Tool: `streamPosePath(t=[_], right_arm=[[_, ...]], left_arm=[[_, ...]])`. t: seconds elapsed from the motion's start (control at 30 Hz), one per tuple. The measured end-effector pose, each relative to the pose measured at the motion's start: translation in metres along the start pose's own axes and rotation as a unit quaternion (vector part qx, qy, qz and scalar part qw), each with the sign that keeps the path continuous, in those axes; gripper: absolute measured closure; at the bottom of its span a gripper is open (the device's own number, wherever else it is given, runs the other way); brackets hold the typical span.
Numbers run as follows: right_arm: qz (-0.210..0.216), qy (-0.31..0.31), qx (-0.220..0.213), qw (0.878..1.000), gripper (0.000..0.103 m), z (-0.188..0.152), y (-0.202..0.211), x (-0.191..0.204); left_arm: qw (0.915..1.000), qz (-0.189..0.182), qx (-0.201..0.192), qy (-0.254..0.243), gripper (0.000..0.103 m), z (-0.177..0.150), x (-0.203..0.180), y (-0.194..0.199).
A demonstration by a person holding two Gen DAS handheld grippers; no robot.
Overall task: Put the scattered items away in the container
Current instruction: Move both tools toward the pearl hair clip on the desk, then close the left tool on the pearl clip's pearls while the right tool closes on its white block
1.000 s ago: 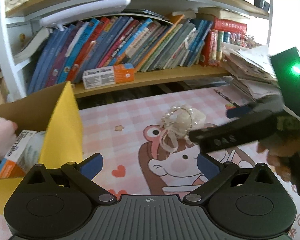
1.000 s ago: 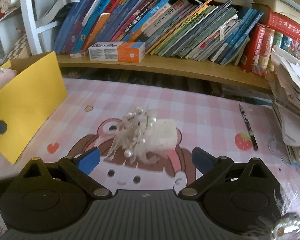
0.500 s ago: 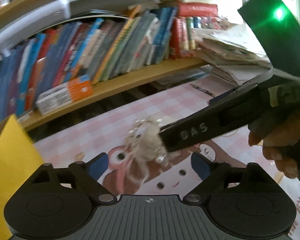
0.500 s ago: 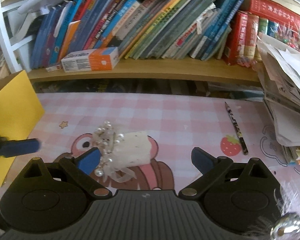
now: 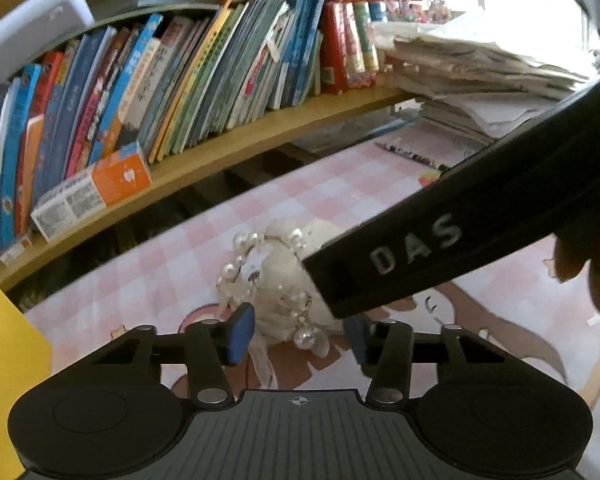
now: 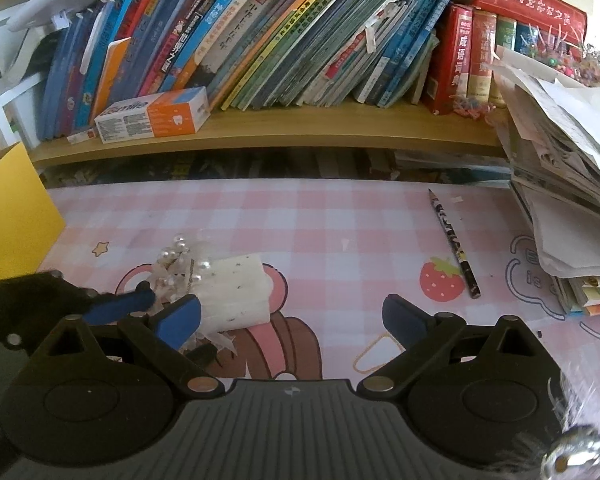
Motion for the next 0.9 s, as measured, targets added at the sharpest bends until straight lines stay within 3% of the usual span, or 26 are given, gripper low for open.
streamPosePath(t=[0.2, 0.6, 0.83, 0.9], right_arm=[[0.006, 0.013, 0.007, 1.000, 0.005, 0.000, -0.006, 0.007], [0.016, 0.064, 0.024, 0.998, 0.005, 0.000, -0.029, 0.031], [0.023, 0.066, 0.026, 0.997, 0.005, -0.001, -0.033, 0.034], [0.021, 0.062, 0.024, 0.998, 0.005, -0.001, -0.033, 0.033]], left_arm=[[0.9999, 0.006, 0.000, 0.016, 0.083, -0.007, 0.015, 0.000], [0.9947, 0.032, 0.024, 0.095, 0.088, -0.024, 0.063, 0.018], [0.9772, 0.057, 0.061, 0.195, 0.089, -0.038, 0.093, 0.026], [0.9752, 0.067, 0.065, 0.200, 0.089, -0.040, 0.097, 0.028]])
Point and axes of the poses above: each gripper's, at about its wrist camera, not at the fingertips, and y roughly against the way its jaws point, x to its left, z to its top, the point moved 9 cm from there along -y, roughly the way its jaws point, and after that the axes turned 12 degrees about z, right-handed, at the moved point
